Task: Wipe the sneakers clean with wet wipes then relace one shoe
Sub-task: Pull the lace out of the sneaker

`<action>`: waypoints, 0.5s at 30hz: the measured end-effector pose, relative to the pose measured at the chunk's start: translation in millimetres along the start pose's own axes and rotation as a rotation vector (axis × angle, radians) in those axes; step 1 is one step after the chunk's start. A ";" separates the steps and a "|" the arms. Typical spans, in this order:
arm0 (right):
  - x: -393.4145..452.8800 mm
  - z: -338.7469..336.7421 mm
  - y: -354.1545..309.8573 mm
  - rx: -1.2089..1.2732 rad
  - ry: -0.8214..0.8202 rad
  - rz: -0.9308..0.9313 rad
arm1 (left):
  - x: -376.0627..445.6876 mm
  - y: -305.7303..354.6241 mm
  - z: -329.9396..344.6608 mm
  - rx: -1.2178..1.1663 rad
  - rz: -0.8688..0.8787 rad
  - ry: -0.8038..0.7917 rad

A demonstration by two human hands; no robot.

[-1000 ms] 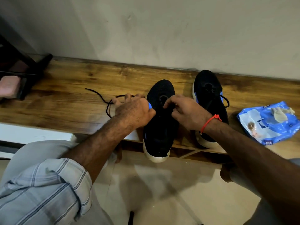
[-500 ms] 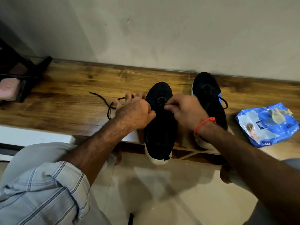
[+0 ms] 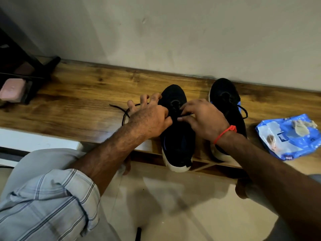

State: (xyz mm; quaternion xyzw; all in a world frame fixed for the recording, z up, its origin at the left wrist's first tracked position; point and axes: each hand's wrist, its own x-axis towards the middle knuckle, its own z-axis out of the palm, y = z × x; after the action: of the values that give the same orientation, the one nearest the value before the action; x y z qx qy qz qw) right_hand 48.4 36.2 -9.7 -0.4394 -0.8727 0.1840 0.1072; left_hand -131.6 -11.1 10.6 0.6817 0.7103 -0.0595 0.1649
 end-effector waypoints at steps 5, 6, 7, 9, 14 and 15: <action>12.1 -32.2 18.5 1.115 0.273 0.608 | -3.1 -6.0 -6.8 0.008 0.010 -0.025; 13.2 -28.8 23.6 1.083 0.341 0.634 | -3.5 -5.4 -6.9 0.006 0.013 -0.028; 13.4 -24.3 26.5 0.955 0.388 0.623 | -3.8 -4.1 -6.5 0.002 0.017 -0.035; 7.9 -14.9 23.6 0.579 0.359 0.430 | -4.8 -0.9 -5.3 0.001 0.032 -0.048; -4.4 0.0 -0.4 -0.143 -0.034 -0.061 | -4.7 2.8 -4.5 0.034 0.036 -0.058; -3.9 3.4 -2.2 -0.197 -0.036 -0.064 | -4.6 2.4 -4.2 0.031 0.033 -0.065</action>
State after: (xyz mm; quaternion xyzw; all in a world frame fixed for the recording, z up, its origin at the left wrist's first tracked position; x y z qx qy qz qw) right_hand 47.9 31.1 -12.0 -0.4163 -0.9019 0.1016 0.0535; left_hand -129.8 -14.0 16.3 0.6936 0.6922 -0.0897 0.1782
